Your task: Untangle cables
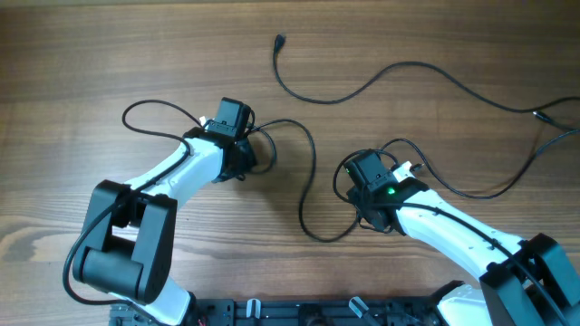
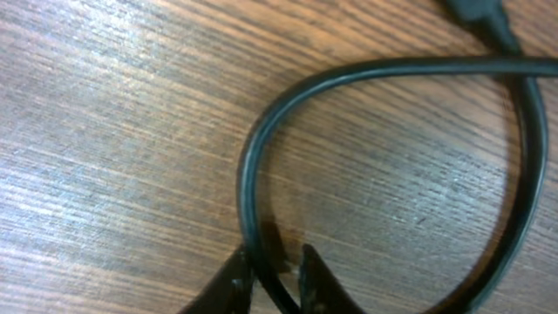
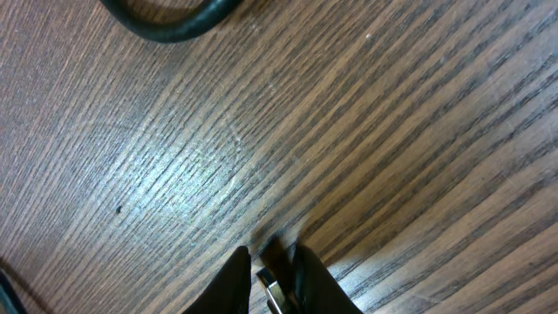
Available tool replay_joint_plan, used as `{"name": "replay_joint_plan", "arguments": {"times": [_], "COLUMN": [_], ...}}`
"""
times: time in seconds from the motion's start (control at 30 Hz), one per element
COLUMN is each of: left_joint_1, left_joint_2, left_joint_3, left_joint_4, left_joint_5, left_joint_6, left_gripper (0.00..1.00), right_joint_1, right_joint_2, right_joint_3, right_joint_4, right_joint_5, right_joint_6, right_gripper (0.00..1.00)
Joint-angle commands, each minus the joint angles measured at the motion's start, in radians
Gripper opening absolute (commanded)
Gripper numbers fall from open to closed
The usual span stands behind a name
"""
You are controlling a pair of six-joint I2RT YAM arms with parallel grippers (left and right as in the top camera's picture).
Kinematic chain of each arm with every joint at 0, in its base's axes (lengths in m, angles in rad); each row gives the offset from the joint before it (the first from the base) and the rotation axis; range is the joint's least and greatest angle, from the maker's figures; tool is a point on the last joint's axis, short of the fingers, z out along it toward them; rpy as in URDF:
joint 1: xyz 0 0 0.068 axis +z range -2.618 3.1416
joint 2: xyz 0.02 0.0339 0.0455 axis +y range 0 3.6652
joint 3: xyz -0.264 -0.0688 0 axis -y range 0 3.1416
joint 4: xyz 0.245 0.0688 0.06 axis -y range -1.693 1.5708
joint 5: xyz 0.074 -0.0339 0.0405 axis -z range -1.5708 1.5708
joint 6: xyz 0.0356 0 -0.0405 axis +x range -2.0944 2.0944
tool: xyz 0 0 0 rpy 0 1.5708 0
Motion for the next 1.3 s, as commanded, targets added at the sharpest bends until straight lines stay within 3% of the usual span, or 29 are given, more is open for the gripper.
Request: {"name": "replay_joint_plan", "arguments": {"times": [0.0, 0.13, 0.2, 0.27, 0.43, 0.47, 0.57, 0.67, 0.77, 0.87, 0.9, 0.93, 1.0, 1.03, 1.1, 1.27], "left_joint_1": [-0.002, -0.001, -0.001, -0.001, -0.001, -0.001, -0.002, -0.001, -0.001, -0.001, -0.001, -0.001, -0.001, -0.001, -0.001, -0.001], "left_joint_2": [0.055, 0.051, 0.032, -0.023, -0.229, -0.275, -0.403, -0.461, -0.486, -0.488, -0.488, -0.488, -0.488, -0.488, -0.488, -0.486], "left_joint_3": [-0.026, -0.026, -0.026, -0.026, -0.026, -0.025, -0.026, -0.026, -0.026, -0.026, -0.026, -0.026, -0.026, -0.026, -0.026, -0.026], "left_joint_4": [-0.035, -0.106, -0.150, -0.195, -0.191, -0.169, -0.058, -0.020, 0.000, 0.033, 0.032, 0.032, 0.032, 0.032, 0.032, 0.028], "left_joint_5": [-0.012, -0.145, -0.223, -0.325, -0.536, -0.576, -0.584, -0.575, -0.573, -0.571, -0.570, -0.570, -0.570, -0.570, -0.569, -0.569], "left_joint_6": [-0.008, -0.008, -0.008, -0.008, -0.006, 0.020, 0.313, 0.441, 0.529, 0.536, 0.536, 0.536, 0.536, 0.536, 0.536, 0.514], "left_gripper": [0.04, 0.04, 0.04, 0.04, 0.04, 0.04, 0.04, 0.04, 0.04, 0.04, 0.04, 0.04, 0.04, 0.04, 0.04, 0.04], "right_joint_1": [-0.004, -0.004, -0.004, -0.004, -0.004, -0.004, -0.004, -0.004, -0.004, -0.004, -0.004, -0.004, -0.004, -0.004, 0.001, 0.032], "right_joint_2": [0.018, 0.018, 0.018, 0.018, 0.004, 0.000, -0.016, -0.035, -0.058, -0.068, -0.068, -0.068, -0.068, -0.067, -0.065, -0.062], "right_joint_3": [-0.019, -0.019, -0.018, -0.018, 0.003, 0.017, 0.074, 0.121, 0.172, 0.253, 0.273, 0.277, 0.276, 0.276, 0.276, 0.220], "right_joint_4": [-0.002, -0.002, -0.001, 0.000, -0.002, -0.002, -0.003, -0.010, -0.018, -0.035, -0.060, -0.078, -0.114, -0.134, -0.175, -0.208], "right_joint_5": [0.025, 0.024, 0.023, 0.016, -0.005, -0.012, -0.025, -0.029, -0.028, -0.029, -0.029, -0.046, -0.104, -0.150, -0.248, -0.232], "right_joint_6": [-0.020, -0.022, -0.039, -0.053, -0.138, -0.160, -0.245, -0.291, -0.338, -0.409, -0.417, -0.417, -0.405, -0.401, -0.385, -0.364], "right_gripper": [0.19, 0.17, 0.12, 0.04, 0.04, 0.04, 0.04, 0.04, 0.04, 0.04, 0.08, 0.17, 0.44, 0.63, 0.87, 0.88]}}
